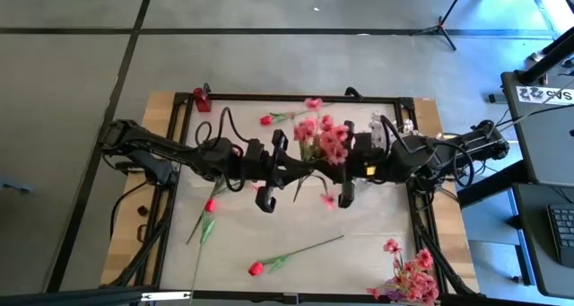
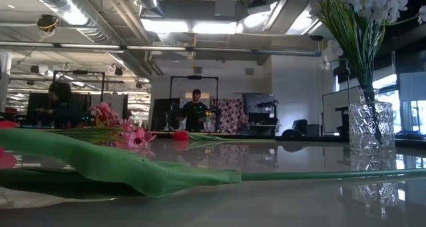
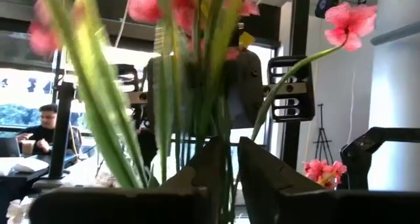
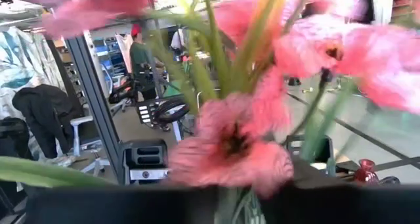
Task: Sort flowers into vase by color
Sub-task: Put the right pink flowers into the violet vase
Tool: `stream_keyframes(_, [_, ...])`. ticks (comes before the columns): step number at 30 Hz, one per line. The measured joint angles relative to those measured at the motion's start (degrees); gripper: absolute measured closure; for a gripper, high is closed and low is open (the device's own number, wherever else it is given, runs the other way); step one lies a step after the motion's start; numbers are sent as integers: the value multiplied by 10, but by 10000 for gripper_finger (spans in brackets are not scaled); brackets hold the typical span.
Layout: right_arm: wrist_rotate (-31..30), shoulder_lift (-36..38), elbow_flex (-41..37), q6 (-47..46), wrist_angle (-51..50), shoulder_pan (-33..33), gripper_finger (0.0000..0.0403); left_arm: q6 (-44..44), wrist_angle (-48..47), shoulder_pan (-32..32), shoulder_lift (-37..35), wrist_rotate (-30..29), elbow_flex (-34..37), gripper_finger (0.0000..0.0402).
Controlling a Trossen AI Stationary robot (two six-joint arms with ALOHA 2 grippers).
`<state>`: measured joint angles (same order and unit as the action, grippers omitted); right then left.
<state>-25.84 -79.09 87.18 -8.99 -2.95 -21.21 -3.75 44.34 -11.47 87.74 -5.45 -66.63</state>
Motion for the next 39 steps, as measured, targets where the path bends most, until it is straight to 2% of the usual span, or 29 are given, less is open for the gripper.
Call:
stream_keyframes(2, [8,0,0,3,-1,0,375,0,-3,0,0,0,0,340])
stream_keyframes(3, [10,1,0,10,-2,0,387,0,-4,0,0,0,0,335])
stream_keyframes(7, [13,20,2,28,-13,-2,381,-10,-58,-6,-24,0,0,313])
stream_keyframes(10, [56,53,17,32,-27,-2,394,-33,-162,-21,-68,5,0,301])
stream_keyframes(14, [187,98,22,33,-28,-2,390,-67,-296,-44,-127,3,0,295])
stream_keyframes(17, [294,124,22,29,-8,-2,393,-91,-342,-57,-157,-10,0,295])
stream_keyframes(24, [484,146,22,-14,148,-4,395,-137,-346,-71,-187,-14,0,295])
stream_keyframes(28, [588,142,22,-59,207,-50,398,-145,-345,-71,-188,-15,0,295])
stream_keyframes(31, [651,142,22,-89,191,-101,397,-190,-345,-72,-188,-18,0,295])
stream_keyframes(34, [678,142,22,-79,136,-164,399,-240,-348,-76,-188,-19,0,295])
stream_keyframes(39, [656,140,21,-20,46,-233,399,-261,-347,-103,-183,-33,0,295])
